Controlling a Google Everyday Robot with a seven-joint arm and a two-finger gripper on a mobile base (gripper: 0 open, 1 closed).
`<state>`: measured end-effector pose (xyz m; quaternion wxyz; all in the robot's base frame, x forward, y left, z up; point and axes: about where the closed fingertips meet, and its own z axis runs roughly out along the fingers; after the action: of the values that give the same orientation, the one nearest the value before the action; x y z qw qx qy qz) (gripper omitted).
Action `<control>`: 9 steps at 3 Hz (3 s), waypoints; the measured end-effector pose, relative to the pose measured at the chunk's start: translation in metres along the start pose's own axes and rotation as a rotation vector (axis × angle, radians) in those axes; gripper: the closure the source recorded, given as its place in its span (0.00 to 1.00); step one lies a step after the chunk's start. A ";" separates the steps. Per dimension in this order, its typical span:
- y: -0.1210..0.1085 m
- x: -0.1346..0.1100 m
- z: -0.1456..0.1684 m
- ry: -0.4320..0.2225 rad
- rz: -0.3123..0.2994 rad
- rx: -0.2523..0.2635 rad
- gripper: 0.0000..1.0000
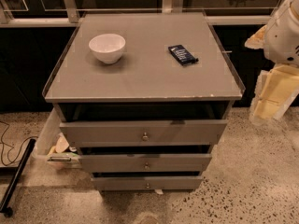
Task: Open top drawer
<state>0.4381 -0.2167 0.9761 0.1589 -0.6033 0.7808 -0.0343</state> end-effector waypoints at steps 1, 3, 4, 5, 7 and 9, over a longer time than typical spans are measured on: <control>0.000 0.000 0.000 0.000 0.000 0.000 0.00; 0.020 0.020 0.048 -0.025 0.000 -0.050 0.00; 0.044 0.027 0.095 -0.101 -0.052 -0.058 0.00; 0.055 0.031 0.143 -0.203 -0.111 -0.045 0.00; 0.062 0.031 0.184 -0.281 -0.134 -0.034 0.00; 0.043 0.019 0.240 -0.408 -0.116 -0.026 0.00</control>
Offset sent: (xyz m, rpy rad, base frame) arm -0.0085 -0.0133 -0.0475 -0.0010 0.0559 -0.0099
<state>0.4638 -0.1902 0.7343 0.3033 -0.6437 0.6968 0.0896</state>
